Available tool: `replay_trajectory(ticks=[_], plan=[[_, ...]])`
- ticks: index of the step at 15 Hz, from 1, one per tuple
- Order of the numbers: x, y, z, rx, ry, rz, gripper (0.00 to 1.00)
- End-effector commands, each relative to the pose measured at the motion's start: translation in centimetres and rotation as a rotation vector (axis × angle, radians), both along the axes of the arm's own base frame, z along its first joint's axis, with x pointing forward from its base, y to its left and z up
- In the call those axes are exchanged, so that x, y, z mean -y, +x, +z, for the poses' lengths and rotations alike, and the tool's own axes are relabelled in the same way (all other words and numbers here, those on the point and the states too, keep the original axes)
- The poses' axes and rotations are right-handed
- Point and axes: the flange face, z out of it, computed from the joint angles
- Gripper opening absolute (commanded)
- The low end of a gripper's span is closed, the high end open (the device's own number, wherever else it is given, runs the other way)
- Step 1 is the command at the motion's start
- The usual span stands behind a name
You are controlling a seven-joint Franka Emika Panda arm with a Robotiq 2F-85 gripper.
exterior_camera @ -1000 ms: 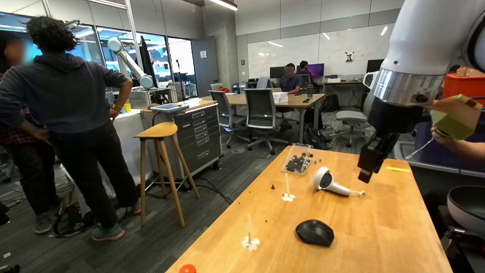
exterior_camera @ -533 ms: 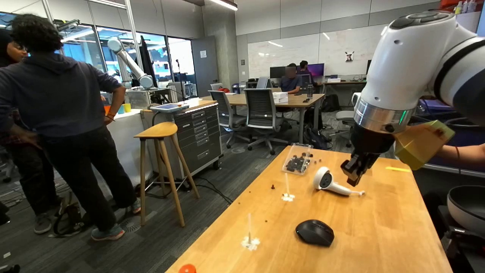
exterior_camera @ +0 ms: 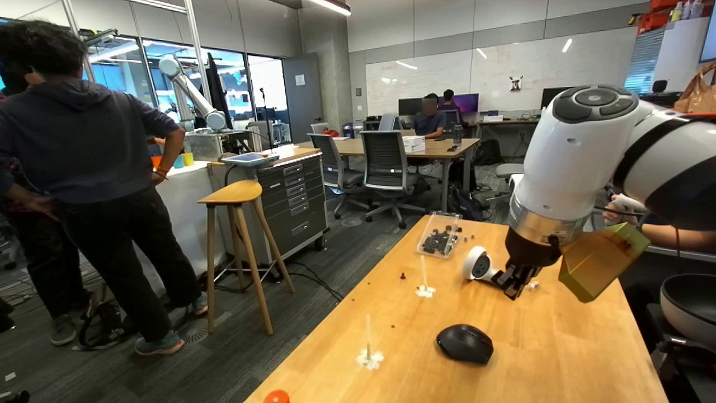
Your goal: Move the mouse slightly backwards
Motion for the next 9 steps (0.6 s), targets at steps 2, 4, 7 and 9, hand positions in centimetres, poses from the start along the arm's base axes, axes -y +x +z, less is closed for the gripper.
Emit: replay_trajectory(ticks=[2,4,7,9], plan=[[-0.6,1.6,-3.3,0.006,0.002,-0.044,0.09],[-0.8,1.8,-4.7,-0.002,0.007,-0.053,0.10],[-1.2,2.4,-6.6,-0.011,0.010,-0.067,0.09],[-1.4,2.9,-7.8,-0.016,0.014,-0.074,0.09]])
